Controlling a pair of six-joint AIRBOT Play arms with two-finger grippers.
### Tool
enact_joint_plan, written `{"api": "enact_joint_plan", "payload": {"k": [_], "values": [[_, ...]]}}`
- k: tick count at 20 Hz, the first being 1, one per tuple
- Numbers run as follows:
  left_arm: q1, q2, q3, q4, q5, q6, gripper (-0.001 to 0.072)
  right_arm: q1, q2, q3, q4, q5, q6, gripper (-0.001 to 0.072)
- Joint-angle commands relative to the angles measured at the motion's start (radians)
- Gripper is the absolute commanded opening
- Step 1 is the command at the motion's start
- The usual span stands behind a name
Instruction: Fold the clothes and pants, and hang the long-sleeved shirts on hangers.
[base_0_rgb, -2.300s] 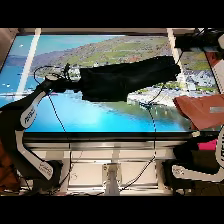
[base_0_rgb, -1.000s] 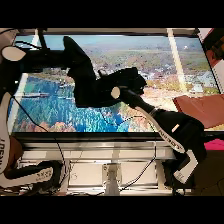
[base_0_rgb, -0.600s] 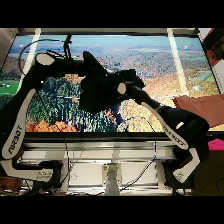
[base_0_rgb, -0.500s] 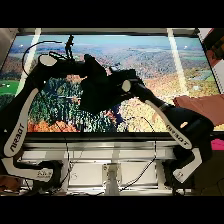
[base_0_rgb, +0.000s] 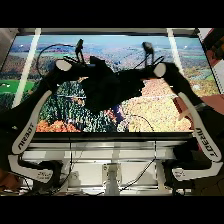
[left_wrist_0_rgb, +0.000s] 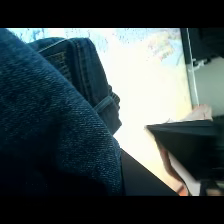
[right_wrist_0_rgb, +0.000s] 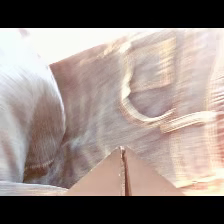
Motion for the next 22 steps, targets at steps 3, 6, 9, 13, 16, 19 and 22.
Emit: {"api": "enact_joint_plan", "payload": {"k": [3,6,9,13,16,19,22], "values": [[-0.156,-0.032,0.001,-0.067,0.309,0.001,0.0587,-0.127,0.084,-0.001,-0.050,0.040,-0.003,0.0025],[-0.216,-0.031,0.001,-0.066,0.388,0.001,0.0674,-0.162,0.085,-0.001,-0.057,0.071,-0.006,0.0025],[-0.233,-0.028,0.001,-0.066,0.389,0.005,0.0674,-0.176,0.085,-0.001,-0.095,0.076,-0.006,0.0025],[-0.198,-0.018,0.001,-0.065,0.384,0.174,0.0669,-0.201,0.092,-0.001,-0.162,0.080,-0.007,0.0025],[-0.148,-0.019,0.001,0.036,0.383,0.192,0.0345,-0.249,0.156,-0.029,-0.173,0.074,-0.049,0.0025],[-0.098,-0.036,0.001,0.118,0.384,0.191,0.0021,-0.304,0.289,-0.097,-0.174,0.072,-0.087,0.0025],[-0.088,-0.104,0.001,0.118,0.380,0.191,0.0020,-0.348,0.424,-0.153,-0.173,0.077,-0.086,0.0025]]}}
